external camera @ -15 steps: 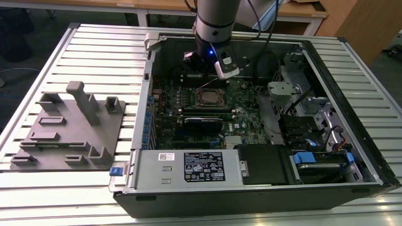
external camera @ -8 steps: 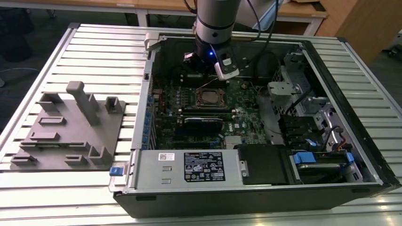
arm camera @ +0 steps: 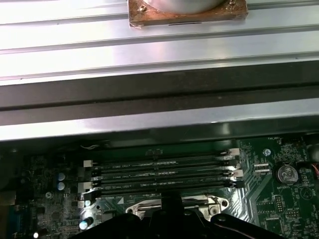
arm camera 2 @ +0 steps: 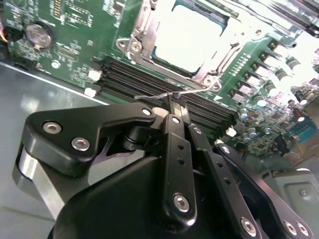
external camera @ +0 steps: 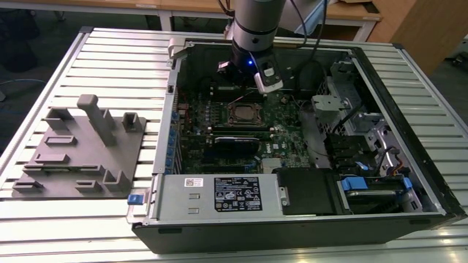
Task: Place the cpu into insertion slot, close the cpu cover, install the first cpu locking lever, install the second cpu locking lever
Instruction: 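Install the first cpu locking lever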
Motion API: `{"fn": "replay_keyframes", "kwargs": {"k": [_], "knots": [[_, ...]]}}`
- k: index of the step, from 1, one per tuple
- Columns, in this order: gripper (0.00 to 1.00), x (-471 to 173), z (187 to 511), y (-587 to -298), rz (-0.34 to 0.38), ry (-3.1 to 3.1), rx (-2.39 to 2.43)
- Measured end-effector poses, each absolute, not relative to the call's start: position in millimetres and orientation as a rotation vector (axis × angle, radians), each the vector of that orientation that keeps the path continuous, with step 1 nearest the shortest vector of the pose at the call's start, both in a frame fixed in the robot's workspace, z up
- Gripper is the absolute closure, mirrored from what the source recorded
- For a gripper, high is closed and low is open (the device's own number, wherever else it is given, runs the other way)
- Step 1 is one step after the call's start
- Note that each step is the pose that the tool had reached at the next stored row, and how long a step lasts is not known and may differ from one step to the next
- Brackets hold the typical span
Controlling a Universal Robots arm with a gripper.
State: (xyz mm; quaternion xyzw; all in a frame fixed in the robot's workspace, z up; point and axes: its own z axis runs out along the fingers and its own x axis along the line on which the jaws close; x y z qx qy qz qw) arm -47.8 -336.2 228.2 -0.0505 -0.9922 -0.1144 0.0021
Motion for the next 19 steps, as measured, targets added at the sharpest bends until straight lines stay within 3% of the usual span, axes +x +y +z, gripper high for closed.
{"fn": "replay_keyframes", "kwargs": {"k": [19], "knots": [[0.90,-45.4,220.6,-336.2,-0.361,-3.112,-0.158]]}}
